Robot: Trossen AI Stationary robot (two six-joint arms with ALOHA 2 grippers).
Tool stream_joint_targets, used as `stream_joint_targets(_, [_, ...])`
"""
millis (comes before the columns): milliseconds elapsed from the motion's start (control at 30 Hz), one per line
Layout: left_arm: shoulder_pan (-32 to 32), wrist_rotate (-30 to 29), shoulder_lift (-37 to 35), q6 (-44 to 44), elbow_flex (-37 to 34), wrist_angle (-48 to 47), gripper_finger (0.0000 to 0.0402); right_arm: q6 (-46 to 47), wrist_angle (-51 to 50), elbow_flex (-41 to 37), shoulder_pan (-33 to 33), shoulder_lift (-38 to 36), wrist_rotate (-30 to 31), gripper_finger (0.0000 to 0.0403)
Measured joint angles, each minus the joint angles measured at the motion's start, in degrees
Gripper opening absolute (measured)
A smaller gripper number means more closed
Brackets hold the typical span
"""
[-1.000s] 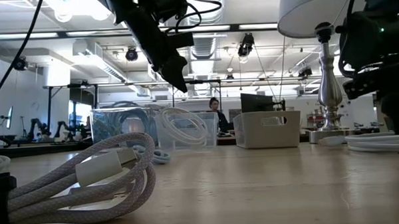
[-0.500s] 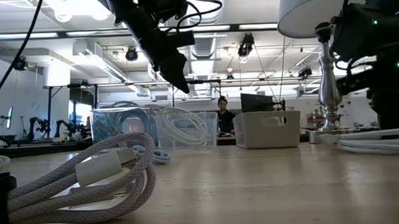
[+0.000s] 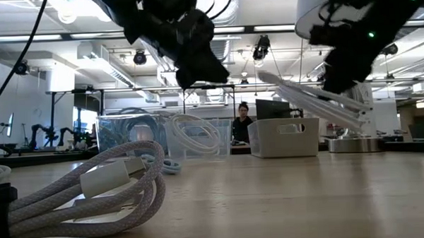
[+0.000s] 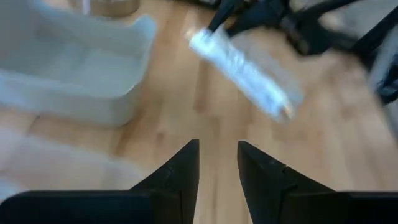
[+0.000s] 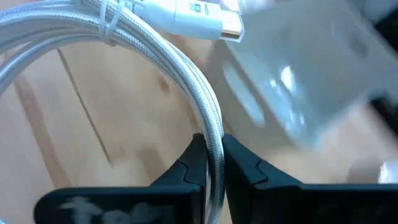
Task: Pick & Place USB Port
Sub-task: Put the white hdmi cable into the right transparent bin
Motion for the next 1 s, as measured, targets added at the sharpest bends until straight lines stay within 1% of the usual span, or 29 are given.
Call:
stream_joint_targets(100, [-0.08, 0.64, 0.01, -2.47, -1.2, 4.85, 0.0112, -6.37, 4.77, 1.67, 0.0, 2.37, 0.92, 0.0024])
stream_joint_targets(233, [0.01, 0.62, 0.04, -5.74, -0.76, 6.55, 0.0111, -12.66, 7.12, 5.18, 0.02, 7.91, 1.83, 0.0024])
stream_joint_targets(367, [0.01, 1.5, 0.04, -9.71, -0.74, 6.3, 0.011, -16.87, 6.68, 10.14, -0.03, 14.37, 7.3, 0.0024])
stream_joint_targets(500, [-0.03, 2.79, 0.04, -10.9, -1.44, 4.95, 0.011, -20.37, 6.33, 15.63, -0.1, 19.77, 14.49, 0.0023])
stream_joint_targets(533, [-0.03, 2.78, 0.05, -10.96, -1.64, 4.53, 0.011, -21.12, 6.15, 16.88, -0.24, 20.87, 15.51, 0.0023])
stream_joint_targets(633, [0.01, 2.78, 0.04, -10.95, -1.97, 4.25, 0.011, -21.7, 3.65, 20.46, -1.14, 23.92, 16.01, 0.0024])
stream_joint_targets(733, [0.01, 2.66, 0.04, -10.92, -2.03, 3.64, 0.011, -20.4, 0.31, 23.67, -2.17, 26.42, 15.99, 0.0024])
stream_joint_targets(900, [-0.03, 2.52, 0.04, -10.02, -2.03, 0.99, 0.011, -18.74, -4.37, 27.46, -3.02, 29.14, 16.09, 0.0024])
stream_joint_targets(1000, [-0.03, -0.49, 0.04, -8.12, -2.03, -0.43, 0.011, -18.75, -5.48, 28.33, -2.98, 29.38, 16.07, 0.0024])
